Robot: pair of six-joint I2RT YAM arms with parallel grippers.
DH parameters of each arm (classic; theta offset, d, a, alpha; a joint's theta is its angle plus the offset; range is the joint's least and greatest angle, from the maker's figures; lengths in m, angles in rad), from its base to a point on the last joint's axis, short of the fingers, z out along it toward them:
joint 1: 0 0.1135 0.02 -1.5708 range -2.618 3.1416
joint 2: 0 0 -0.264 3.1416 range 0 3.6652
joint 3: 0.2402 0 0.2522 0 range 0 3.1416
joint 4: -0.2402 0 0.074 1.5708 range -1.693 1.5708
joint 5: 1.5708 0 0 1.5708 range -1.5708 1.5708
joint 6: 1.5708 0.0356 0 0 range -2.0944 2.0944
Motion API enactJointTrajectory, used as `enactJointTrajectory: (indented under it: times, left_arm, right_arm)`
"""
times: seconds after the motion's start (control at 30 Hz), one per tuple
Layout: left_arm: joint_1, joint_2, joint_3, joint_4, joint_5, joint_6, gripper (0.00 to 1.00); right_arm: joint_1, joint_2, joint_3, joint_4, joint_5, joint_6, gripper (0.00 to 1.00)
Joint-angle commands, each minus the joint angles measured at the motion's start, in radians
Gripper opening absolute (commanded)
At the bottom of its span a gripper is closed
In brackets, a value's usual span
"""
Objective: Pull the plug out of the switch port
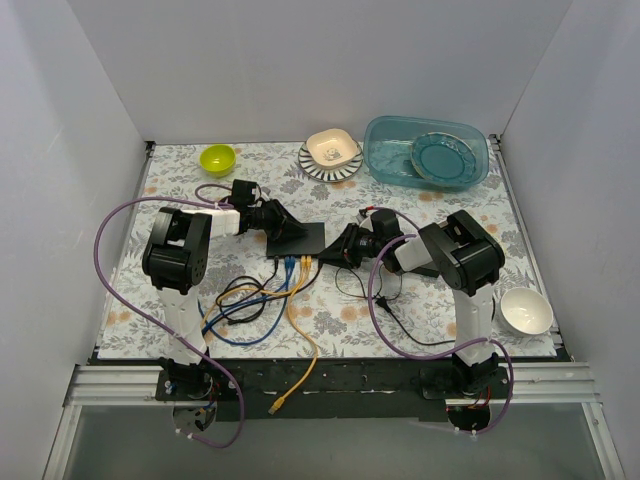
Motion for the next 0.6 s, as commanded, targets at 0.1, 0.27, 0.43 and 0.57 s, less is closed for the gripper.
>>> enactJointTrajectory:
  times: [0.1, 0.27, 0.43, 0.57]
  left_arm:
    - [0.001, 0.018, -0.060, -0.106, -0.102, 0.051, 0.22]
    - [0.001, 0.016, -0.065, -0.105, -0.099, 0.051, 0.21]
    - [0.001, 0.022, -0.068, -0.094, -0.085, 0.048, 0.21]
    - [-0.001, 0.027, -0.079, -0.076, -0.072, 0.033, 0.21]
  right_arm:
    - [-0.014, 0.066, 0.009, -0.107, 0.111, -0.044, 0.28]
    - [-0.015, 0.074, 0.018, -0.128, 0.111, -0.066, 0.20]
    - [-0.015, 0.072, 0.003, -0.114, 0.104, -0.087, 0.11]
    - [-0.015, 0.060, 0.000, -0.150, 0.104, -0.119, 0.08]
